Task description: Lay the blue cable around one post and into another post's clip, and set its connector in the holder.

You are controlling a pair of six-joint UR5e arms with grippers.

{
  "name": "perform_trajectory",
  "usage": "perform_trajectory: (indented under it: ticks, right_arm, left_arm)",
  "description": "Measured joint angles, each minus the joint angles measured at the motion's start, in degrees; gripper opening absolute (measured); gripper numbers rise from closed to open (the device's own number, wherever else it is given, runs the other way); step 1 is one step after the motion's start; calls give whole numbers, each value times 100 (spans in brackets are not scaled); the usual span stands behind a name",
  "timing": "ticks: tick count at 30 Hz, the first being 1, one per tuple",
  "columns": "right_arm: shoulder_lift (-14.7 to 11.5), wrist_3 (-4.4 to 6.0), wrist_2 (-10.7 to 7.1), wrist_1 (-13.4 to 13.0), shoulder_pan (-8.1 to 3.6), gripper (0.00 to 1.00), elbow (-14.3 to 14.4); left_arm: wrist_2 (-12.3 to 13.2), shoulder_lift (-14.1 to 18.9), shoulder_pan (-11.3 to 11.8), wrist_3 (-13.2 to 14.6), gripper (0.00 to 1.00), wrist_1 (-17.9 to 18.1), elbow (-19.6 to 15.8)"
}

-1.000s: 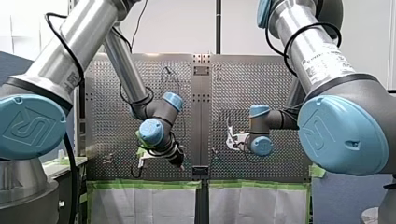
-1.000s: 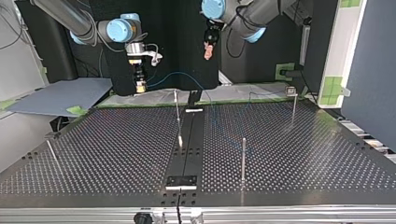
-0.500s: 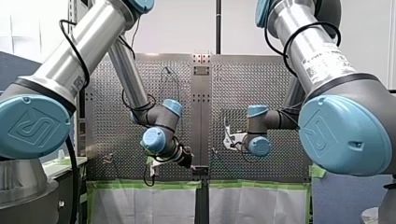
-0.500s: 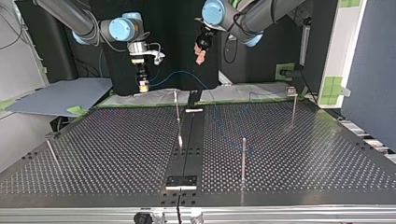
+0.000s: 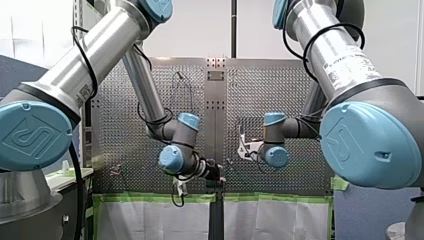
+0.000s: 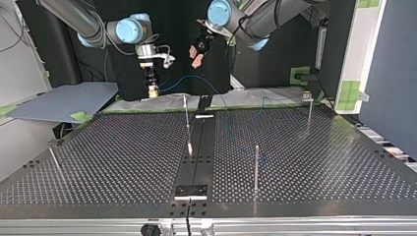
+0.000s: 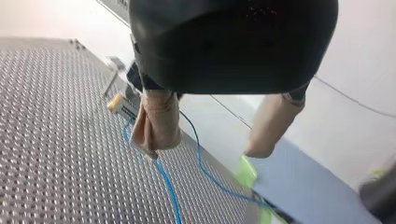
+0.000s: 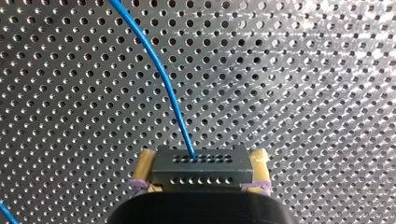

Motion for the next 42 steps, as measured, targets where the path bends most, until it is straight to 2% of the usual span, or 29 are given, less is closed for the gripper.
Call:
perform_trajectory:
  ticks: [3,8,16,23,30,33,38,42]
  right_arm:
    - [-4,5,0,2,-1,0,-16]
    - [-11,6,0,0,-1,0,-20]
    - [-25,-5,-1,49,4,0,-22]
    - [-32,-8,0,60,6,0,-22]
    - [-37,4,0,37,6,0,-22]
    - [-53,8,0,46,6,0,-22]
    - [-92,9,1,62,-5,0,-22]
    - [-106,10,0,57,-3,0,-22]
  left_arm:
    - [73,-5,-14,-139,100,158,28]
    - [13,-105,-47,-227,100,394,102]
    - [-250,-501,-77,-241,100,812,481]
    - [-354,-831,-103,-246,100,1143,722]
    - [-704,-1221,-88,-352,100,1545,1088]
    - [-826,-1293,-78,-416,100,1686,1251]
    - [-999,-1317,-49,-518,100,1701,1435]
    - [-975,-1319,-30,-502,100,1634,1483]
